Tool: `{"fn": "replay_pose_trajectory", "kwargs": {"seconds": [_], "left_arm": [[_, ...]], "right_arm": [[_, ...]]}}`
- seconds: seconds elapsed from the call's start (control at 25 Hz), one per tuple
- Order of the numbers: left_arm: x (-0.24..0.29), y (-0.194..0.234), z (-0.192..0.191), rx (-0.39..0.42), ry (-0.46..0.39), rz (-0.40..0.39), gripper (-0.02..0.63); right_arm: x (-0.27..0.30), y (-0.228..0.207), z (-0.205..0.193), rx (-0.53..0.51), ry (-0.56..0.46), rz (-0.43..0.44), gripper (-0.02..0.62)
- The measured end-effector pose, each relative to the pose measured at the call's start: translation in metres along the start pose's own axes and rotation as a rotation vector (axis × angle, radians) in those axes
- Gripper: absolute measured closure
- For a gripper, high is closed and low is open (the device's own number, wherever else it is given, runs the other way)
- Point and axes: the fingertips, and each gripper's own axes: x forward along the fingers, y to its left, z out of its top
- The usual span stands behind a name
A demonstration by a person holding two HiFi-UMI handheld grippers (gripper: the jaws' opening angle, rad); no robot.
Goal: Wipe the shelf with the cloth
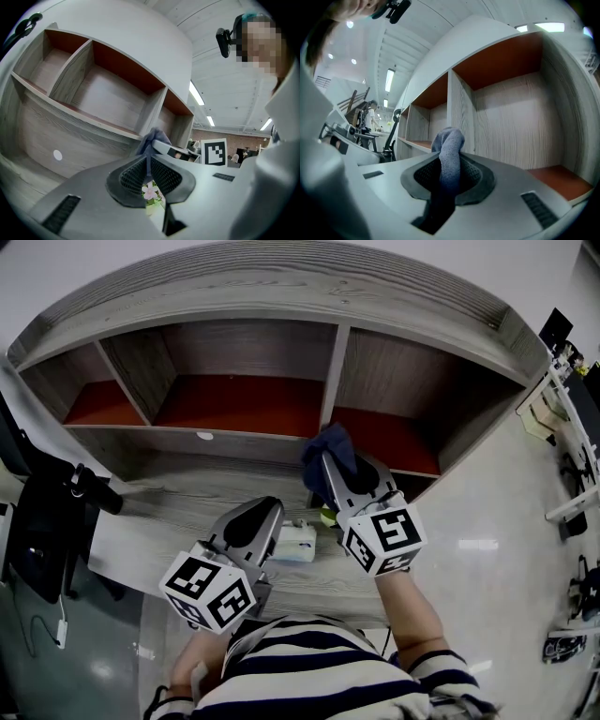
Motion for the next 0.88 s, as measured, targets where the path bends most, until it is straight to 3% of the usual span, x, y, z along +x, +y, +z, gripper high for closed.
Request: {"fn": "replay_pose_trajectory", "kwargs": {"seconds": [0.28,0.48,0.88], "left_arm": [[0.000,0.001,-0.002,0.000,0.003,-0.003,0.568],[-0.002,0.002,0.000,-0.004,-0.003,-0.003,0.568],[-0.005,-0.003,0.008,0.007,-0.018,-0.025,0.568]], "right_arm": [[0.004,0.007,-0.019,-0.073,0.058,0.007,0.514],[0.002,0.007,-0.011,-0.112,0.077,0.020,0.514],[-0.027,0.028,0.092,-0.152,-0.127,0.091,0.515]]}}
